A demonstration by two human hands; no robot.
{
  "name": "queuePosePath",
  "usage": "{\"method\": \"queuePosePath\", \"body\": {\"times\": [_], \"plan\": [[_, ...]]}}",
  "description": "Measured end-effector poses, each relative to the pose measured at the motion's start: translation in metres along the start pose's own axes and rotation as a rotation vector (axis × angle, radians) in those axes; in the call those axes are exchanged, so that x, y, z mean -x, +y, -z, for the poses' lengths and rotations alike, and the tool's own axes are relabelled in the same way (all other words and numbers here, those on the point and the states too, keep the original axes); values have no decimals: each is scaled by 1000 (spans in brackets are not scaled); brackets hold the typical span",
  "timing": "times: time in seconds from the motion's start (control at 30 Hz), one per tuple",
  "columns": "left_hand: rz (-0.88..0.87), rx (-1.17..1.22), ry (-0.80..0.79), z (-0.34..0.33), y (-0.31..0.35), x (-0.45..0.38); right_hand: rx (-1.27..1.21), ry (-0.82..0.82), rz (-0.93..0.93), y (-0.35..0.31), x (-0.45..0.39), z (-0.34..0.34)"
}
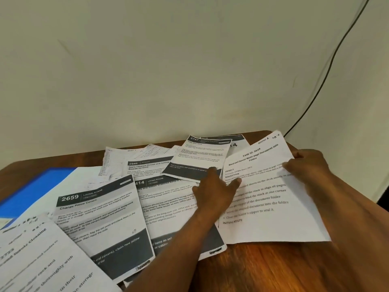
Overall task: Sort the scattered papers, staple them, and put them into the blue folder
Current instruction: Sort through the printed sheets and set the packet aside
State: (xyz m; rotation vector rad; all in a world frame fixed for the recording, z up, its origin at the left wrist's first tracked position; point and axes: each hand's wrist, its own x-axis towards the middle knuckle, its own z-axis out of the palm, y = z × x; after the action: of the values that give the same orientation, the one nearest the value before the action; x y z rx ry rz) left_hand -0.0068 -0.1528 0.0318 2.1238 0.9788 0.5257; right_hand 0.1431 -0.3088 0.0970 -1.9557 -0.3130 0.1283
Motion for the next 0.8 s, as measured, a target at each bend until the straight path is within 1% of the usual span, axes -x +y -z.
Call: {"method": "queuePosePath", "body": {"times": [0.07, 0.13, 0.2, 0.3, 0.4, 0.5, 0.63, 0.73, 0.8], "plan": [[4, 97, -19, -1, 2, 2, -20, 14, -9, 0, -2, 9], [6, 154, -29, 1, 5, 7, -46, 25, 17, -1, -2, 19], [-3, 269, -34, 2, 5, 11, -73, 23, 52, -10, 0, 27], [-2, 491, -29, 10, 7, 13, -138, -12, 90, -21, -1, 32], [-28, 594, 2, 24, 2, 11, -165, -66, 86, -25, -2, 19], [-52, 636, 66, 44, -11, 10, -214, -173, 64, -26, 5, -6], [-39, 672, 131, 71, -41, 6, -312, -341, 3, -27, 25, -46], [-17, 686, 186, 92, -63, 6, -321, -393, -3, -25, 40, -78], [-13, 656, 209, 106, -76, 8, -296, -411, 6, -23, 48, -98]]}}
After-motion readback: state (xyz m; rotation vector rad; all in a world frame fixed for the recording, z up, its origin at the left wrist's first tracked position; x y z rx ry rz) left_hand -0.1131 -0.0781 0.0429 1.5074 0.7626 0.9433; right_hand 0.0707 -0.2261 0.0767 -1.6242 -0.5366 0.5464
